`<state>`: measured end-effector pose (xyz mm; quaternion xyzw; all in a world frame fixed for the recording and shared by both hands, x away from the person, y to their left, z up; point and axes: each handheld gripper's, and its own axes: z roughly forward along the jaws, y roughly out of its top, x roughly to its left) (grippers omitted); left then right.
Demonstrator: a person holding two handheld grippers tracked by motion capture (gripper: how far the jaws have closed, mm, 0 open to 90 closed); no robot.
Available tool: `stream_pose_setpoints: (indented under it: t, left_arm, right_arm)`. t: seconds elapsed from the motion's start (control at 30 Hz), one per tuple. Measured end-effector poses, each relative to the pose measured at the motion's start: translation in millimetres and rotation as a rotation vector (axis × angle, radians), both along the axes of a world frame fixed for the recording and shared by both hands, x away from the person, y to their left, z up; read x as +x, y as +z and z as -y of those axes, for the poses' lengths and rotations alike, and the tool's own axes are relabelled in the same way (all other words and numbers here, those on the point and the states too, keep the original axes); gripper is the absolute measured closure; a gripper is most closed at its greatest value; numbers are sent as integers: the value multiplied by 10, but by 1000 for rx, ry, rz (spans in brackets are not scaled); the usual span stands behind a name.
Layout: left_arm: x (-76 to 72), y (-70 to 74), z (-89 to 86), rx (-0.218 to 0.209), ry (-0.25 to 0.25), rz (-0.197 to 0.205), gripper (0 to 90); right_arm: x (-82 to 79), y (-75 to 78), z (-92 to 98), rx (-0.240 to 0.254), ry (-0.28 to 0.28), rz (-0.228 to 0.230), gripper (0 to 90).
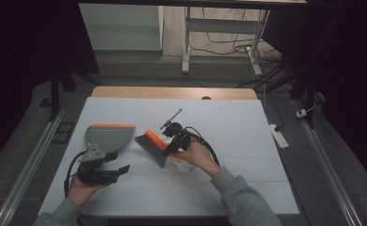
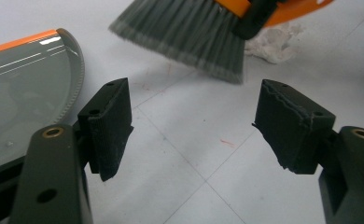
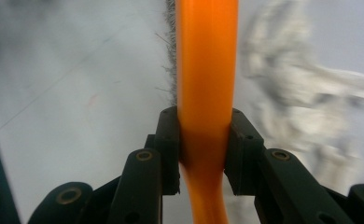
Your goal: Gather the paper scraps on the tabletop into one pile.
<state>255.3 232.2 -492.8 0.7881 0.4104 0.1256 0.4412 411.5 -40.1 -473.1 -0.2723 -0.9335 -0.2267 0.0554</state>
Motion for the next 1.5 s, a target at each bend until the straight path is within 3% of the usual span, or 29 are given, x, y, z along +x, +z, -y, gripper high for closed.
stream_pose_setpoints:
  t: [0.1,0.2,0.27,0.37,0.5,0.73,0.9,0.97,1.13,1.17,1.27,1.33,1.43,1.5]
  left_arm:
    - [-1,2,-5,-1,-1,-1,282]
    - [0,3,-2,0,-2,1,283]
    - [3,2,-2,1,-1,0,282]
    - [-2,3,2,1,0,3,282]
    - [-4,1,6,6,0,4,282]
    - [-5,-5,14,17,-3,6,282]
    - [-9,-3,9,14,-4,7,282]
    - [-7,-3,9,14,-5,8,282]
    - [-5,-4,24,15,-7,9,282]
    - [-5,-2,27,16,-10,8,282]
    - [-5,1,32,17,-11,9,282]
    - [-8,3,26,14,-8,11,282]
    - [-7,2,19,14,-9,9,283]
    - [-8,3,20,13,-11,9,282]
  right_arm:
    - [88,43,121,-10,-61,15,697]
    - [105,112,199,41,-82,-2,697]
    - [113,166,205,100,-105,-11,697]
    - [164,203,153,138,-146,2,697]
    - [297,147,60,174,-198,-47,697]
    - [461,23,-137,199,-254,-55,698]
    - [518,-73,-167,97,-269,-28,697]
    - [526,-67,-74,81,-276,-37,697]
    - [457,51,150,36,-283,8,697]
    - [442,80,185,56,-275,7,697]
    - [368,209,237,178,-241,-34,697]
    - [293,317,245,218,-203,-3,697]
    - [217,419,329,205,-183,56,697]
    - [191,448,453,179,-201,79,697]
